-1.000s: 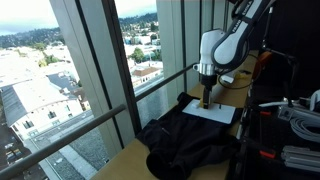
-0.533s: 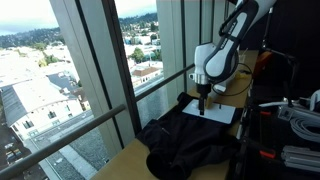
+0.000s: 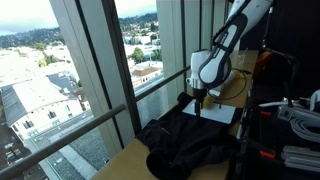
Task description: Zip closed the black jersey
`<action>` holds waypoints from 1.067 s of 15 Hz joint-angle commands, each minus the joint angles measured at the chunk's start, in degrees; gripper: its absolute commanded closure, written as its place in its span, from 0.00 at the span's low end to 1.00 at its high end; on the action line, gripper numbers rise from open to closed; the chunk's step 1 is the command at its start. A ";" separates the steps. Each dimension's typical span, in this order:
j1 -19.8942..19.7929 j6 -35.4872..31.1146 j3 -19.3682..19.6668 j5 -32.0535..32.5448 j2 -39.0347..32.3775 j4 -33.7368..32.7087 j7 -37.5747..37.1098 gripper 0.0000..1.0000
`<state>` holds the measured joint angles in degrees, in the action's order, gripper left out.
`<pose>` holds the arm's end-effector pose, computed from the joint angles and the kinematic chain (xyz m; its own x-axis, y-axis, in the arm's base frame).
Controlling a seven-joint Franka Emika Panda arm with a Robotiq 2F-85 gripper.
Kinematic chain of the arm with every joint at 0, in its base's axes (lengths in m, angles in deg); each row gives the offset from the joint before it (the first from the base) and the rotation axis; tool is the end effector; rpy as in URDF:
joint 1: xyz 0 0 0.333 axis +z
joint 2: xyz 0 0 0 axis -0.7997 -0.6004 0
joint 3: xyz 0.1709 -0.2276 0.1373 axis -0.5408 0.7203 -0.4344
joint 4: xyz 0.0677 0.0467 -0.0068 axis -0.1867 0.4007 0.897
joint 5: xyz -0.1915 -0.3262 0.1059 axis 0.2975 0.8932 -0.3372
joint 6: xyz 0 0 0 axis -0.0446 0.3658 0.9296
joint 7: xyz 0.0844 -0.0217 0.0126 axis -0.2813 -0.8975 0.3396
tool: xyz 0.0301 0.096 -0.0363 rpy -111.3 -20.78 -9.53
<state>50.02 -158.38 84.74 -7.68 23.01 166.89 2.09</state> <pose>0.5836 -0.0304 0.0881 0.9732 0.2299 0.0036 0.2299 -0.9732 0.0070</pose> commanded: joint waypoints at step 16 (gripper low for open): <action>0.14 -0.07 -0.09 1.65 -4.98 -4.47 -2.26 0.00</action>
<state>50.31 -158.38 84.69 -7.68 18.89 163.70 1.51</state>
